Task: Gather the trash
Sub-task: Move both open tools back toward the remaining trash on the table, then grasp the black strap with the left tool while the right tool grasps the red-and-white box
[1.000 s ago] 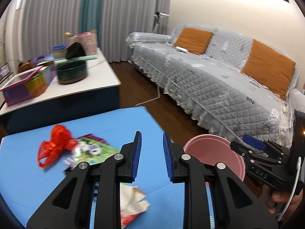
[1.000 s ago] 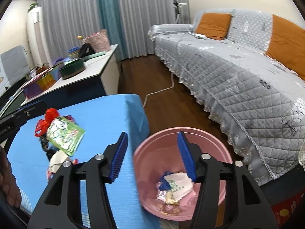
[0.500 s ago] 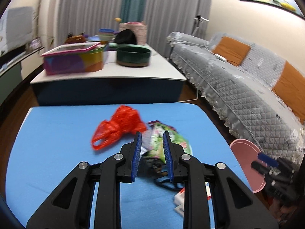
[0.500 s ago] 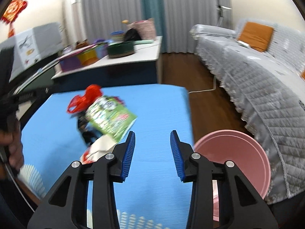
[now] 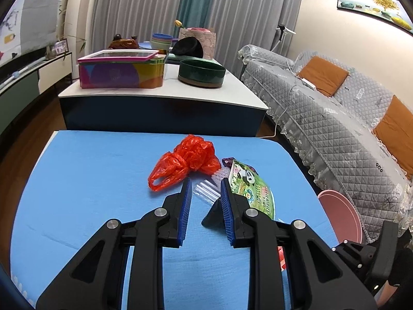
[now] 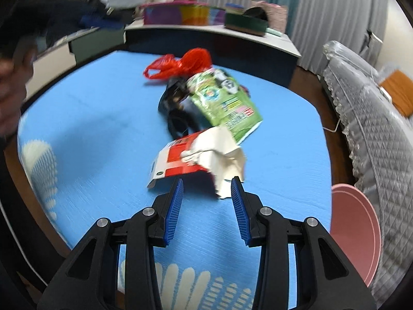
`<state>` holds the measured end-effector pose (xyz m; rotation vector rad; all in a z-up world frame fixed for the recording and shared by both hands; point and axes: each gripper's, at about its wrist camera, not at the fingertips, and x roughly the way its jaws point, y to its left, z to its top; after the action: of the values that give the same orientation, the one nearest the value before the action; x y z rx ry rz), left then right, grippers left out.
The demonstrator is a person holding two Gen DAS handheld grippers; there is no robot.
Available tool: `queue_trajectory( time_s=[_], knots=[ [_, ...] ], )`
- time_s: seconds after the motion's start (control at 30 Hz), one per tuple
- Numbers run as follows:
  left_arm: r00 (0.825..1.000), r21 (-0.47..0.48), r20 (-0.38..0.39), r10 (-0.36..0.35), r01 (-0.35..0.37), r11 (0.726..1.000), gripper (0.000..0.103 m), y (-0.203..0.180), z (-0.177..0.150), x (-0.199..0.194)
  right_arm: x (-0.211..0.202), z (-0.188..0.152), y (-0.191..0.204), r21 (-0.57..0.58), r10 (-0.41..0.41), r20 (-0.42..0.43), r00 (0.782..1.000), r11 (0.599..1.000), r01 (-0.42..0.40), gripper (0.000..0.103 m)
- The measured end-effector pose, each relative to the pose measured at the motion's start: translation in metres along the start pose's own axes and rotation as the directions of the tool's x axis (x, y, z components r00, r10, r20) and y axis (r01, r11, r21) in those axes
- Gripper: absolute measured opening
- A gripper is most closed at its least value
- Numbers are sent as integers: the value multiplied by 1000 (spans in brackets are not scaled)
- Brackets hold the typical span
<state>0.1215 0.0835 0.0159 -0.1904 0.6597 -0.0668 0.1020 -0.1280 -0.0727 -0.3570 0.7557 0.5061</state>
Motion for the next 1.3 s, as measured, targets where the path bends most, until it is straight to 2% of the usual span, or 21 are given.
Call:
queue_trajectory(
  time_s=[0.33, 0.47, 0.5, 0.53, 0.57, 0.6, 0.7, 0.97, 1.3],
  knots=[
    [997, 28, -70, -29, 31, 999, 24, -15, -9, 30, 15, 5, -12, 30, -33, -8, 999, 999, 34, 38],
    [992, 53, -115, -40, 47, 997, 24, -25, -15, 46, 19, 7, -16, 38, -26, -9, 1000, 999, 26, 16],
    [990, 60, -132, -41, 50, 997, 30, -27, -17, 52, 20, 7, -17, 40, -29, -8, 1000, 999, 29, 12],
    [988, 64, -151, -43, 53, 997, 41, -29, -19, 57, 20, 8, -19, 47, -36, -5, 999, 998, 36, 5],
    [985, 66, -166, -40, 52, 996, 46, -30, -20, 62, 20, 9, -23, 62, -38, 0, 999, 997, 38, 4],
    [984, 71, -177, -30, 43, 997, 51, -31, -23, 68, 20, 9, -25, 75, -37, 4, 999, 997, 36, 4],
    [977, 78, -212, -16, 34, 996, 55, -33, -27, 82, 19, 11, -40, 134, -43, 15, 999, 990, 40, 4],
    [965, 104, -262, 1, 27, 994, 55, -41, -33, 106, 22, 10, -78, 287, -63, 0, 998, 956, 60, 4],
    [961, 126, -275, 32, 3, 992, 55, -38, -36, 106, 14, 9, -85, 328, -77, 13, 997, 942, 68, 4]
  ],
)
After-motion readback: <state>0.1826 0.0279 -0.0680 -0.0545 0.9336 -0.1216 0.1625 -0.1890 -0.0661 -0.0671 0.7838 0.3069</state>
